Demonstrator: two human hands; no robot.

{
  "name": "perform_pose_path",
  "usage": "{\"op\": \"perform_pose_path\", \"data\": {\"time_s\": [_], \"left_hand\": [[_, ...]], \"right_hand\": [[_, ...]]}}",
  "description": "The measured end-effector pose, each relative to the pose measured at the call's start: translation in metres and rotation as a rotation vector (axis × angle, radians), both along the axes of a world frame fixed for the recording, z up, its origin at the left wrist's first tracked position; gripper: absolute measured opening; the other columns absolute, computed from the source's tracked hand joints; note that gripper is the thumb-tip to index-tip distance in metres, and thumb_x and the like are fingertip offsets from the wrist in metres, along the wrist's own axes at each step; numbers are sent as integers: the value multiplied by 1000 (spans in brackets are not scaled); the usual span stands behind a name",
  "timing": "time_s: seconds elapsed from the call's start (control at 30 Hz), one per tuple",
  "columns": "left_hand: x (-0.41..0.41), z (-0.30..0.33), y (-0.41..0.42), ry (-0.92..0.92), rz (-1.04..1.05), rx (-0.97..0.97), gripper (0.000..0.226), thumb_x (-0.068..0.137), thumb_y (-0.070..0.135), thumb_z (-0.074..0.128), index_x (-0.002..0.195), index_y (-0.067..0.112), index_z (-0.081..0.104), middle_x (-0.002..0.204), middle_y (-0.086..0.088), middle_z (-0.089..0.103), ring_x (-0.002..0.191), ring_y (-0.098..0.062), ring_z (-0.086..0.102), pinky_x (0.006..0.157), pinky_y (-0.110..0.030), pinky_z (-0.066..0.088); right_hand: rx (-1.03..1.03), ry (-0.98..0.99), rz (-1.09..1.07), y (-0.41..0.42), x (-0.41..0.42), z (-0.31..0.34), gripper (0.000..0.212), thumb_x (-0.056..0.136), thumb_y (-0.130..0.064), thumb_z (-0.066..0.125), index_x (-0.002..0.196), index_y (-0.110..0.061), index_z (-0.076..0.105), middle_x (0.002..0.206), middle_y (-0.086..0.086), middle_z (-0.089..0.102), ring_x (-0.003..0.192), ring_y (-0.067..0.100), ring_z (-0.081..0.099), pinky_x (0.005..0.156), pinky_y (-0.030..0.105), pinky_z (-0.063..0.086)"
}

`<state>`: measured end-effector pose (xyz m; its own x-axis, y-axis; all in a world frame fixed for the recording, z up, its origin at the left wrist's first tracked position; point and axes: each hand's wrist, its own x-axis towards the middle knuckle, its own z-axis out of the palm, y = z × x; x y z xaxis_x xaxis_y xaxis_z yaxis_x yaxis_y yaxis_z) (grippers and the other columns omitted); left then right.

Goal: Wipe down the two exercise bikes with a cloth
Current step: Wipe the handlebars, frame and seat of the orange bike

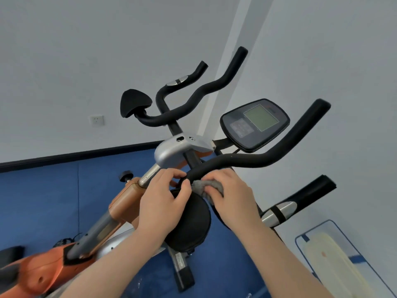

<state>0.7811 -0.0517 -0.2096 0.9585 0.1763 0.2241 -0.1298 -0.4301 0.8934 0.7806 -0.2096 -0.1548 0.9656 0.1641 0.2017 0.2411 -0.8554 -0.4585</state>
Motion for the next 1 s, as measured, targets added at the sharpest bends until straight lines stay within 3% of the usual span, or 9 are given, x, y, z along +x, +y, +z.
{"op": "perform_pose_path", "data": {"time_s": [0.17, 0.33, 0.5, 0.63, 0.7, 0.83, 0.9, 1.0], "left_hand": [[-9, 5, -6, -121, 76, 180, 14, 91, 37, 48, 99, 36, 59, 94, 25, 55, 92, 6, 46, 78, -17, 31], [-19, 14, -24, -208, 113, 371, 20, 90, 31, 44, 92, 34, 63, 95, 20, 58, 94, -3, 45, 91, -20, 18], [-17, 12, -20, -195, 93, 214, 10, 86, 20, 60, 86, 29, 64, 90, 18, 59, 88, -1, 44, 83, -20, 33], [-17, 11, -21, -180, 88, 203, 9, 86, 21, 60, 85, 29, 64, 88, 19, 58, 89, 1, 46, 86, -6, 29], [-18, 12, -19, -168, 92, 194, 9, 86, 22, 60, 85, 30, 63, 88, 20, 57, 95, 3, 48, 86, -4, 28], [-20, 13, -19, -135, 90, 164, 10, 86, 25, 58, 82, 33, 60, 87, 21, 57, 96, 2, 49, 83, -3, 29], [-21, 14, -19, -124, 86, 158, 10, 86, 25, 58, 81, 33, 60, 87, 21, 57, 95, 0, 49, 82, -3, 29], [-21, 15, -19, -127, 81, 164, 11, 87, 24, 59, 80, 33, 59, 86, 20, 57, 95, 2, 48, 83, -3, 29]], "right_hand": [[-36, 69, -25, -23, -14, -2, 14, 86, -37, 67, 99, -40, 62, 95, -22, 50, 84, 0, 52, 73, 18, 40], [-39, 21, -50, 1, -3, 3, 10, 91, -30, 63, 100, -28, 62, 96, -11, 53, 81, 12, 57, 72, 28, 45], [-42, 40, -33, -11, -14, 1, 12, 89, -33, 65, 100, -30, 60, 97, -11, 52, 78, 14, 58, 69, 28, 47], [13, 57, -39, -3, 1, 6, 6, 92, -27, 61, 98, -25, 59, 97, -6, 54, 84, 14, 56, 72, 27, 43], [99, 45, -52, -7, 1, 6, 7, 93, -23, 60, 100, -25, 60, 100, -6, 55, 86, 7, 54, 73, 17, 42], [238, -360, -259, -39, 4, 27, 15, 91, -20, 62, 104, -26, 63, 102, -9, 50, 88, -17, 46, 74, -4, 32], [202, -398, -346, -48, 18, 37, 19, 91, -23, 62, 110, -25, 64, 104, -11, 44, 84, -8, 49, 69, 0, 35], [70, -289, -360, -31, 27, 24, 25, 94, -27, 60, 118, -22, 64, 104, -10, 41, 81, 4, 50, 65, 8, 33]]}}
